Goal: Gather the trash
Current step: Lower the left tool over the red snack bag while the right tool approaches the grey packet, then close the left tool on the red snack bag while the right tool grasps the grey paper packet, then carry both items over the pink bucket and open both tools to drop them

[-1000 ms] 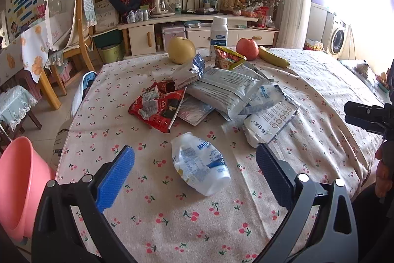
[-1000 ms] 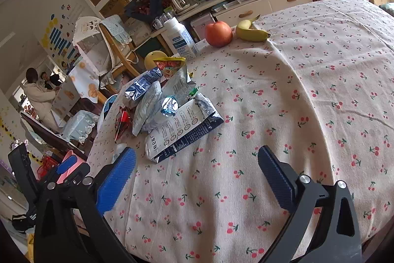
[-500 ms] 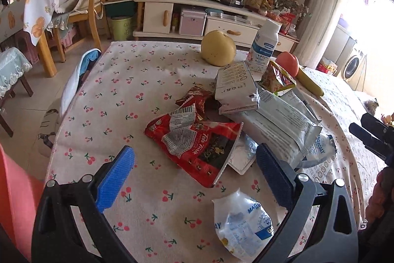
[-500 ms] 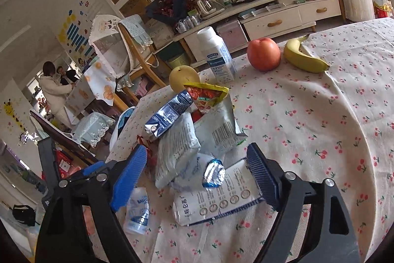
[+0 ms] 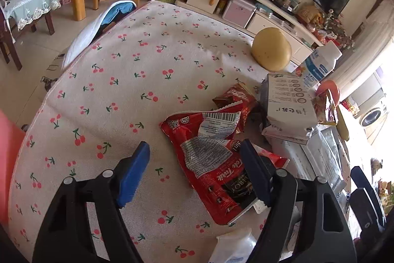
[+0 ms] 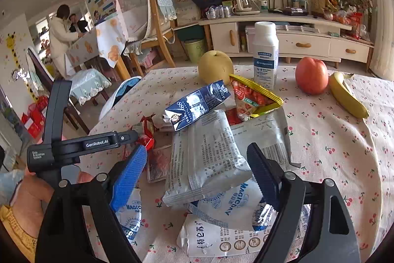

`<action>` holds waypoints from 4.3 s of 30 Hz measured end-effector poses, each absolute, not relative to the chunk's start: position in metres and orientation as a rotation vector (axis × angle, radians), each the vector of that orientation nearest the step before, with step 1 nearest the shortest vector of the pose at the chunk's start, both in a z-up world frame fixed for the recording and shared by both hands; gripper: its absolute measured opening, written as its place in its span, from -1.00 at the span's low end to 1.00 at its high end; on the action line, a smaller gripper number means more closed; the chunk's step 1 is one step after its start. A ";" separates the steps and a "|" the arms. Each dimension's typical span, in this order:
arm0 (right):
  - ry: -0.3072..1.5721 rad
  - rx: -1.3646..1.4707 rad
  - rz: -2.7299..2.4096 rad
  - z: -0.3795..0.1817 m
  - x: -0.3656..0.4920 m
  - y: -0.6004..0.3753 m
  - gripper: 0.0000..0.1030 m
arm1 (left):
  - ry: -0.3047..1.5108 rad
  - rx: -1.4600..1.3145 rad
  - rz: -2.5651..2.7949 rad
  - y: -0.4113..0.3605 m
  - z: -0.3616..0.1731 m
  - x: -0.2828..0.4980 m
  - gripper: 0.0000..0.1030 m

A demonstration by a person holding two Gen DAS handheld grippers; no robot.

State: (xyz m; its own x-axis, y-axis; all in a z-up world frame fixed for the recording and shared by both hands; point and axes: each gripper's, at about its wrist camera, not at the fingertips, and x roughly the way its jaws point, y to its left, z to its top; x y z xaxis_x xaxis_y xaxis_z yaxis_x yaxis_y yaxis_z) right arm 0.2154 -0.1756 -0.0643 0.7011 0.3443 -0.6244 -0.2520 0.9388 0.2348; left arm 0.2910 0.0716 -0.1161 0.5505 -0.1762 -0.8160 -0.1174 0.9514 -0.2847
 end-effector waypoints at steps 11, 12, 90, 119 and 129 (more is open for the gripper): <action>0.848 -0.097 0.293 -0.101 0.250 -0.137 0.62 | 1.009 -0.356 -0.018 0.058 -0.124 0.300 0.62; 0.845 -0.099 0.294 -0.102 0.250 -0.136 0.62 | 1.006 -0.350 -0.014 0.056 -0.124 0.299 0.63; 0.901 0.248 0.410 -0.107 0.235 -0.161 -0.06 | 0.934 -0.300 -0.047 0.047 -0.115 0.291 -0.51; 0.724 0.191 0.345 -0.046 0.180 -0.146 -0.79 | 0.779 -0.484 -0.143 0.137 -0.061 0.224 -0.78; 0.658 0.291 0.519 0.006 0.171 -0.081 -0.79 | 0.661 -0.543 0.049 0.223 -0.032 0.175 -0.77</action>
State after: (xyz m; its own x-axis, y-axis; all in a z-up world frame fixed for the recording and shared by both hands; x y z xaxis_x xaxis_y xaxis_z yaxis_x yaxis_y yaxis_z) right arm 0.1713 -0.0807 0.0061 0.6714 0.5428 -0.5047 -0.3637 0.8346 0.4137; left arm 0.1745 0.2229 -0.0317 0.7935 -0.1253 -0.5956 -0.2123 0.8601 -0.4638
